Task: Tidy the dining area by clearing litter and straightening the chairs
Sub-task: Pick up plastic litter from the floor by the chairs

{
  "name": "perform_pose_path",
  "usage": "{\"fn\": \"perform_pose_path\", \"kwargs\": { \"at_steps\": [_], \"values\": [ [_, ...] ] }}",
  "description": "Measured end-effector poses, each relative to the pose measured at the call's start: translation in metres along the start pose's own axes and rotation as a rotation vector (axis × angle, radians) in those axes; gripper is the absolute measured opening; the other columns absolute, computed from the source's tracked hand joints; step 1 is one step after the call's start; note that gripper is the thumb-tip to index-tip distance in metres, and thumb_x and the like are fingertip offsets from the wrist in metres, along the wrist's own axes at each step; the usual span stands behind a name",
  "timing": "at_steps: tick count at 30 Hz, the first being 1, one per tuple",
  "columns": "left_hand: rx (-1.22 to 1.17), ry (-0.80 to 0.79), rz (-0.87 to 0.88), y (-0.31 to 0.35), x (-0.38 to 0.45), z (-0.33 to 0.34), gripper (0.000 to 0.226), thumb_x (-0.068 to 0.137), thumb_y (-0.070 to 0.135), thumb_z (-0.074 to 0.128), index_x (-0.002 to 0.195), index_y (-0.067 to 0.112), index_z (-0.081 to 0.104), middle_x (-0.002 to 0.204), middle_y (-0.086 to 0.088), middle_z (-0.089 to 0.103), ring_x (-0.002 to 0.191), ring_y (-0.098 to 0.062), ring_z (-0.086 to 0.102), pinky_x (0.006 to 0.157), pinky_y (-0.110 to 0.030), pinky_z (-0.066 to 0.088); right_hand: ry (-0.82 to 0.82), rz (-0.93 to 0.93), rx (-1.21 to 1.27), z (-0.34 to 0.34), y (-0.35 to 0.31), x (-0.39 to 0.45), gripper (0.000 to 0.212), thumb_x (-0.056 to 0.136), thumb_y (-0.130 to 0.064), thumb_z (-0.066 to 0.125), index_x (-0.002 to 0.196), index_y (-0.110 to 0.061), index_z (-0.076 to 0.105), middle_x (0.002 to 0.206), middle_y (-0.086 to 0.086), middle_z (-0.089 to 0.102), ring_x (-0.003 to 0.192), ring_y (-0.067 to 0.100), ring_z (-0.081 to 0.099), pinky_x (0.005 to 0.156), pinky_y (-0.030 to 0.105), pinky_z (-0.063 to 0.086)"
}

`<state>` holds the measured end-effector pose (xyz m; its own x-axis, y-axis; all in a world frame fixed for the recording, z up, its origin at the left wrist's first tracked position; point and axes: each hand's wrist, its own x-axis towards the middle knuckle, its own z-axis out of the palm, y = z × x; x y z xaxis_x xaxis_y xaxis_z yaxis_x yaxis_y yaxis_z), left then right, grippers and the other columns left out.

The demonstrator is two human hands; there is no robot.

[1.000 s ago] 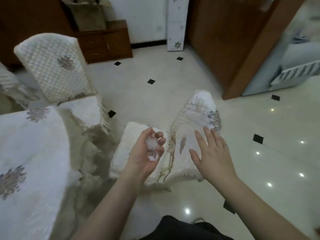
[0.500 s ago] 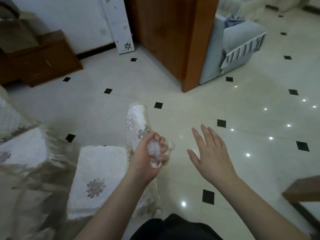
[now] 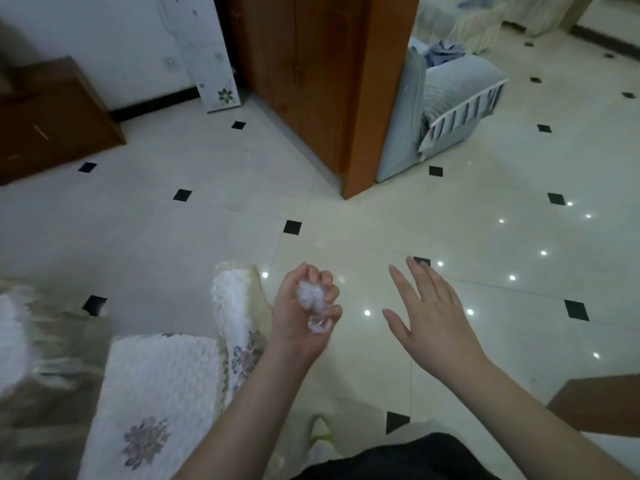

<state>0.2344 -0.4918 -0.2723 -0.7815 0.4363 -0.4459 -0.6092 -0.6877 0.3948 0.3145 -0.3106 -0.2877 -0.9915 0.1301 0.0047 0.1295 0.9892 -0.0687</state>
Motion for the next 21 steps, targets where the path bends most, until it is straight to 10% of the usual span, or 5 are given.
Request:
{"fn": "perform_pose_path", "kwargs": {
  "at_steps": [21],
  "values": [
    [0.097, 0.156, 0.185, -0.025, 0.136, 0.136, 0.016, 0.075, 0.025, 0.057, 0.064, 0.016, 0.049, 0.060, 0.000, 0.042, 0.044, -0.011, 0.037, 0.034, -0.016, 0.025, -0.096, -0.284, 0.247, -0.017, 0.143, 0.194, 0.073, 0.088, -0.064, 0.010, 0.151, -0.028, 0.019, 0.159, 0.003, 0.015, 0.146, 0.024, 0.011, 0.115, 0.040, 0.017]
  ]
}}
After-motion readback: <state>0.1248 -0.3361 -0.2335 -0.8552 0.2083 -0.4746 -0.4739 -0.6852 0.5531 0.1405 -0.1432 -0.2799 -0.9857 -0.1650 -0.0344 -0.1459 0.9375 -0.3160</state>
